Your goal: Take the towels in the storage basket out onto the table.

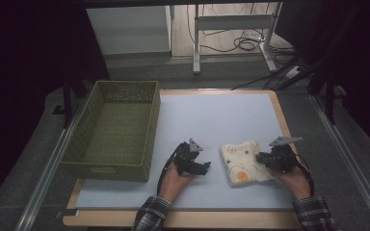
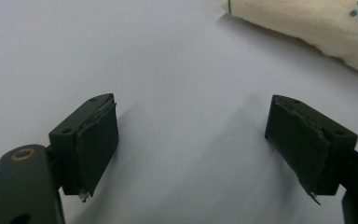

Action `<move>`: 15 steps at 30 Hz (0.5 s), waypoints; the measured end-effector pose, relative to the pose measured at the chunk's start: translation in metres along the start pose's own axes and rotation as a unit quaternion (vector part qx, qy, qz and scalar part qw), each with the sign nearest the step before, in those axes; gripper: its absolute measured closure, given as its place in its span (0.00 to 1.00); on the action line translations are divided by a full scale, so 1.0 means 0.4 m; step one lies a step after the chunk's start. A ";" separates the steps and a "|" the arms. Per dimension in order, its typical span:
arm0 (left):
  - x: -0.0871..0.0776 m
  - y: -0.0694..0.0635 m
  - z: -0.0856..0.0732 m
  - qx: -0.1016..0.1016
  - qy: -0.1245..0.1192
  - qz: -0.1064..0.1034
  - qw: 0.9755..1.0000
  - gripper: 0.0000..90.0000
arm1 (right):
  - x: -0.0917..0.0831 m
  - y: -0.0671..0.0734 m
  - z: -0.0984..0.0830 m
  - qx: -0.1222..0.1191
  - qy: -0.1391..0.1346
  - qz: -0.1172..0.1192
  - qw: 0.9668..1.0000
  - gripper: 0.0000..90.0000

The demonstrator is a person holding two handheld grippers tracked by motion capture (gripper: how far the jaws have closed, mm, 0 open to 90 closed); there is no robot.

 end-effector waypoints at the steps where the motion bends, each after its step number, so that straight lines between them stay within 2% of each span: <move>1: 0.000 0.000 0.000 0.000 0.001 0.000 1.000 0.19 | 0.002 -0.001 0.000 0.004 0.000 0.004 1.000 0.96; 4: 0.000 0.000 0.000 0.000 0.001 0.000 1.000 0.19 | -0.002 0.000 0.001 0.007 0.000 0.005 1.000 0.97; 6: 0.000 0.000 0.000 0.000 0.001 0.000 1.000 0.19 | -0.014 0.001 0.005 0.000 -0.009 0.004 1.000 0.98; 9: 0.000 0.000 0.000 -0.001 0.001 0.000 1.000 0.19 | -0.049 0.001 0.017 -0.003 -0.024 -0.003 1.000 0.98; 12: 0.001 0.000 0.000 -0.001 0.000 0.000 1.000 0.19 | -0.060 -0.008 0.019 -0.003 -0.022 -0.013 1.000 0.98; 15: 0.001 0.000 0.000 -0.001 0.000 0.000 1.000 0.19 | -0.043 -0.022 0.004 0.005 -0.009 -0.015 1.000 0.96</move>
Point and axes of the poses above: each handheld gripper's, and its own axes: x roughly forward along the jaws, z roughly out of its top, y roughly to its left, the point moved 4 cm from there along x, roughly forward along the jaws, and after that the axes turned 1 degree about -z, right-handed, at the moved point
